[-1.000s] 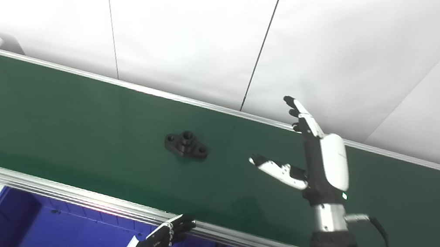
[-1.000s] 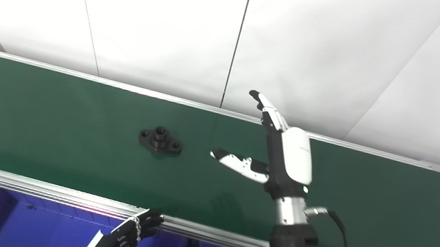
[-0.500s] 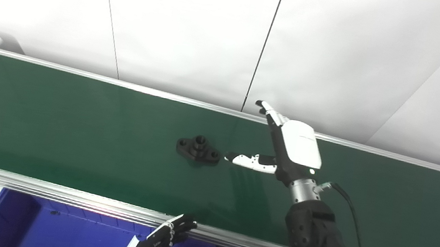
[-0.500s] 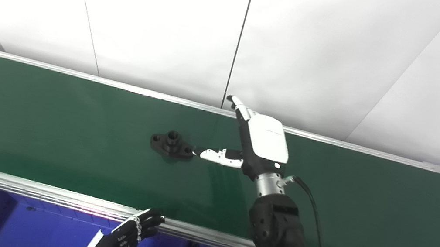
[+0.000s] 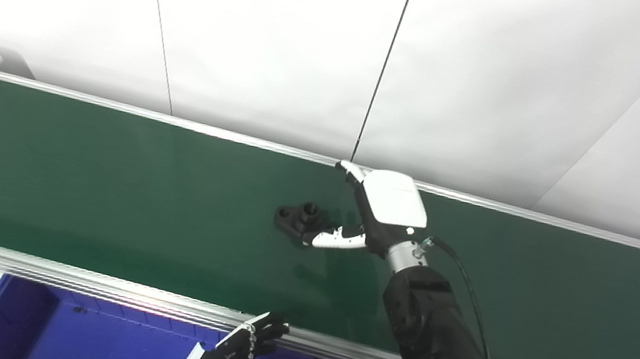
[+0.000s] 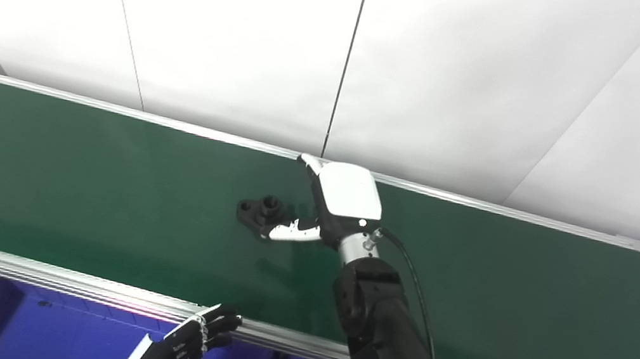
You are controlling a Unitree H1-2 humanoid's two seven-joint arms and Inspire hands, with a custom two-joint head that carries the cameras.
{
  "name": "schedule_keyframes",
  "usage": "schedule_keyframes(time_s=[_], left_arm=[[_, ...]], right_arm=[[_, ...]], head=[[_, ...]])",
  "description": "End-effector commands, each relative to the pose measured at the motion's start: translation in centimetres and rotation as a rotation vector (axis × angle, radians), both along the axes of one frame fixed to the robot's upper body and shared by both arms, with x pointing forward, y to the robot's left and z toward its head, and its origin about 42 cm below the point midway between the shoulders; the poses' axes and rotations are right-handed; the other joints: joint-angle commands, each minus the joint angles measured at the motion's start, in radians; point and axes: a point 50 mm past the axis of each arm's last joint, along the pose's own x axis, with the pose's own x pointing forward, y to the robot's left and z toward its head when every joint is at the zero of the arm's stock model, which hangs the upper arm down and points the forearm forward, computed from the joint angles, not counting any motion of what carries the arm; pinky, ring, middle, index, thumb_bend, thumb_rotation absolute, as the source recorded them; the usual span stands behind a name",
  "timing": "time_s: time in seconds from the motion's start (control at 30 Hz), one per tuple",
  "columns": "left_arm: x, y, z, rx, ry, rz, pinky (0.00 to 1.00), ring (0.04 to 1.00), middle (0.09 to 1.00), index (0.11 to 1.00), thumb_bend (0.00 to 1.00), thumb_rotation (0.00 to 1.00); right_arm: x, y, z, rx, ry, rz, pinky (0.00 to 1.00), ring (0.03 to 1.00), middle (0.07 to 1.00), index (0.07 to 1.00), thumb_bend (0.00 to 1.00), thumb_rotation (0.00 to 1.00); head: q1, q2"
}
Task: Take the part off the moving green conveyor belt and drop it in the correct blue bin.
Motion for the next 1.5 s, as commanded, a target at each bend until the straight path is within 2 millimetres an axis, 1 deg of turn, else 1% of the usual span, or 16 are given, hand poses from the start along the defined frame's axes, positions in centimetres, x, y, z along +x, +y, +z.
schedule_keyframes(time_s=[0.0, 0.17, 0.23, 0.3, 0.33, 0.43, 0.53, 0.57, 0.6, 0.67, 0.73, 0.83, 1.13, 1.23, 1.37, 1.47], left_arm=[[-0.1, -1.2, 1.1, -0.033, -0.043, -0.008, 0.85, 0.879, 0.844, 0.849, 0.90, 0.76], [-0.1, -1.4, 1.1, -0.032, -0.051, -0.008, 0.85, 0.878, 0.843, 0.850, 0.90, 0.76], [-0.2, -1.4, 1.2, -0.028, -0.050, -0.008, 0.84, 0.872, 0.844, 0.852, 0.89, 0.77], [-0.2, -1.5, 1.3, -0.029, -0.050, -0.006, 0.83, 0.872, 0.847, 0.853, 0.90, 0.76], [-0.2, -1.5, 1.3, -0.032, -0.052, -0.006, 0.83, 0.873, 0.847, 0.853, 0.89, 0.76], [-0.2, -1.5, 1.4, -0.034, -0.054, -0.006, 0.83, 0.873, 0.842, 0.851, 0.89, 0.76], [-0.3, -1.5, 1.5, -0.037, -0.050, -0.008, 0.83, 0.877, 0.843, 0.852, 0.89, 0.76], [-0.3, -1.5, 1.5, -0.039, -0.049, -0.008, 0.84, 0.880, 0.841, 0.850, 0.90, 0.76], [-0.4, -1.5, 1.5, -0.040, -0.047, -0.007, 0.84, 0.881, 0.840, 0.849, 0.90, 0.76], [-0.4, -1.4, 1.5, -0.042, -0.045, -0.007, 0.84, 0.881, 0.838, 0.849, 0.90, 0.76], [-0.4, -1.4, 1.5, -0.046, -0.042, -0.009, 0.85, 0.884, 0.838, 0.849, 0.91, 0.76], [-0.5, -1.3, 1.6, -0.052, -0.038, -0.008, 0.85, 0.886, 0.837, 0.848, 0.91, 0.75], [-0.5, -1.2, 1.8, -0.053, -0.031, -0.009, 0.85, 0.892, 0.840, 0.850, 0.91, 0.76], [-0.5, -1.1, 1.7, -0.057, -0.028, -0.008, 0.87, 0.889, 0.839, 0.850, 0.91, 0.75], [-0.6, -1.1, 1.8, -0.053, -0.026, -0.007, 0.87, 0.894, 0.841, 0.854, 0.92, 0.76], [-0.6, -1.1, 1.9, -0.057, -0.028, -0.002, 0.87, 0.889, 0.839, 0.855, 0.91, 0.75]], right_arm=[[1.1, 0.8, 1.7, 0.001, -0.044, -0.006, 0.56, 0.712, 0.775, 0.855, 0.88, 0.58], [1.2, 1.4, 0.6, -0.035, -0.013, -0.005, 0.53, 0.679, 0.747, 0.838, 0.88, 0.58], [1.2, 1.6, 0.0, -0.068, -0.002, -0.002, 0.50, 0.641, 0.731, 0.839, 0.87, 0.61], [1.3, 1.6, -0.3, -0.085, 0.003, 0.003, 0.47, 0.605, 0.701, 0.814, 0.85, 0.59], [1.3, 1.6, -0.5, -0.093, 0.007, 0.004, 0.44, 0.557, 0.660, 0.786, 0.84, 0.57], [1.3, 1.5, -1.0, -0.110, 0.019, 0.006, 0.40, 0.498, 0.596, 0.708, 0.79, 0.50], [1.2, 1.2, -1.6, -0.107, 0.030, 0.004, 0.32, 0.401, 0.500, 0.645, 0.71, 0.41], [1.2, 1.1, -1.8, -0.104, 0.039, 0.001, 0.24, 0.305, 0.396, 0.550, 0.59, 0.26], [1.1, 1.0, -2.0, -0.102, 0.050, -0.002, 0.21, 0.272, 0.360, 0.517, 0.55, 0.21], [0.9, 1.0, -2.4, -0.101, 0.061, -0.005, 0.16, 0.223, 0.305, 0.486, 0.51, 0.15], [0.7, 1.0, -2.7, -0.104, 0.055, -0.009, 0.13, 0.181, 0.257, 0.480, 0.51, 0.13], [0.5, 1.0, -3.0, -0.119, 0.046, -0.014, 0.11, 0.164, 0.236, 0.479, 0.51, 0.12], [0.0, 0.9, -3.6, -0.135, 0.058, -0.025, 0.10, 0.161, 0.236, 0.476, 0.51, 0.12], [-0.3, 0.7, -3.7, -0.135, 0.069, -0.027, 0.13, 0.192, 0.269, 0.479, 0.51, 0.12], [-0.6, 0.4, -3.4, -0.111, 0.051, -0.026, 0.13, 0.194, 0.272, 0.481, 0.51, 0.13], [-1.2, 0.2, -2.5, -0.077, 0.034, -0.023, 0.15, 0.208, 0.291, 0.485, 0.51, 0.13]], head=[[0.000, 0.001], [0.003, 0.004], [0.004, 0.007], [0.005, 0.008], [0.005, 0.008], [0.006, 0.012], [0.007, 0.016], [0.007, 0.016], [0.007, 0.017], [0.007, 0.018], [0.006, 0.020], [0.005, 0.022], [0.003, 0.029], [0.001, 0.030], [-0.001, 0.034], [-0.007, 0.046]])
